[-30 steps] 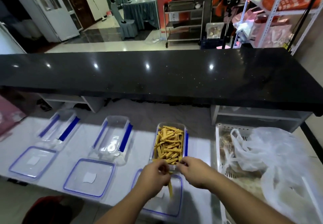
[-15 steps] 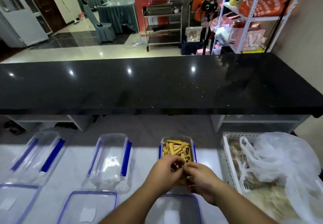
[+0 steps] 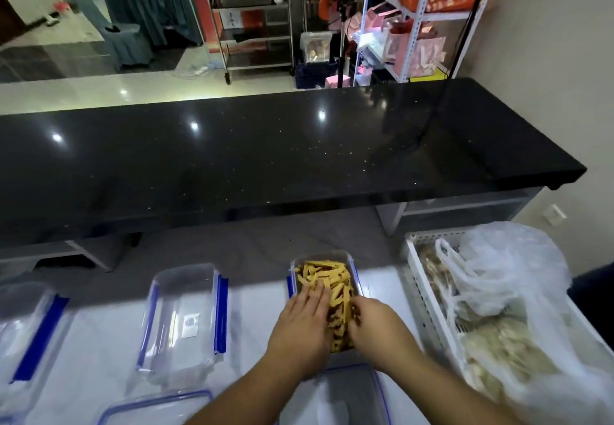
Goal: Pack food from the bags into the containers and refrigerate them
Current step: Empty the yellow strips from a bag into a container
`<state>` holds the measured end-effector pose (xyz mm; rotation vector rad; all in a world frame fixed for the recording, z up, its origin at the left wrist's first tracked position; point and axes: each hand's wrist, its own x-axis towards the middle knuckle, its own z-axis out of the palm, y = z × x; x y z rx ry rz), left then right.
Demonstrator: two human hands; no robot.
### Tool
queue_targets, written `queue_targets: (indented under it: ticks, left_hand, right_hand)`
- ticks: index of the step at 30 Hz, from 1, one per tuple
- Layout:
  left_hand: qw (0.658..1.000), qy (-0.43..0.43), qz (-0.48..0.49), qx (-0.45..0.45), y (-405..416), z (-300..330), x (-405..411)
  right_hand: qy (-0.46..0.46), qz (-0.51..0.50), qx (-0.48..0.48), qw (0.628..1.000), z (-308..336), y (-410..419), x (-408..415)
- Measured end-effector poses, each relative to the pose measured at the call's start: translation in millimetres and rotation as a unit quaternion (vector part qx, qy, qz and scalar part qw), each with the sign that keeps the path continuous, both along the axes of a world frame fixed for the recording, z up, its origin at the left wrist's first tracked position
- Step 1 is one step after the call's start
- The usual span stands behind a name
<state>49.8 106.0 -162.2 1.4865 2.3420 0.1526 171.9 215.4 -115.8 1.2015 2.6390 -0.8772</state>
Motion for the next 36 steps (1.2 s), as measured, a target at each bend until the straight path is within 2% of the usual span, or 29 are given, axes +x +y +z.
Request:
queue_targets:
  ticks: [6,9,12,14,17,20,25,28,32,36]
  left_hand:
    - [0.996,0.000,0.011,0.084,-7.5,0.2,3.2]
    - [0.998,0.004,-0.026,0.054,-8.7,-7.3,5.7]
    - [0.999,0.027,-0.017,0.022,-2.5,-10.9,8.7]
    - [1.000,0.003,0.004,0.024,0.9,-10.7,14.8]
    - [0.998,-0.015,0.038,0.039,-7.5,-13.4,25.0]
    - [0.999,-0.015,0.028,0.006,-18.4,-13.0,31.0]
    - [0.994,0.001,0.096,0.051,-4.7,1.6,5.2]
    - [0.983,-0.032,0.169,0.066,6.3,6.9,-19.2]
    - [0.989,-0.032,0.144,0.022,12.0,5.3,-33.3]
    - [0.995,-0.010,0.098,0.008,1.4,-1.2,-20.6]
  right_hand:
    - [-0.031,0.061,0.058,0.996,-3.9,7.2,1.8]
    - [-0.035,0.088,0.038,0.995,-8.2,8.9,-1.1]
    - [-0.037,0.109,0.057,0.992,-11.1,10.9,-2.6]
    - [-0.033,0.106,0.072,0.991,-12.7,12.5,-1.6]
    - [-0.061,0.125,0.044,0.989,-20.6,16.1,2.1]
    - [-0.066,0.139,0.025,0.988,-28.7,18.5,3.8]
    - [0.007,0.105,0.073,0.992,-25.1,21.8,-3.3]
    - [0.008,0.121,0.064,0.991,-27.7,28.4,-6.0]
    - [-0.034,0.148,0.051,0.987,-36.2,35.5,-5.6]
    - [-0.038,0.161,0.041,0.985,-41.6,30.6,3.4]
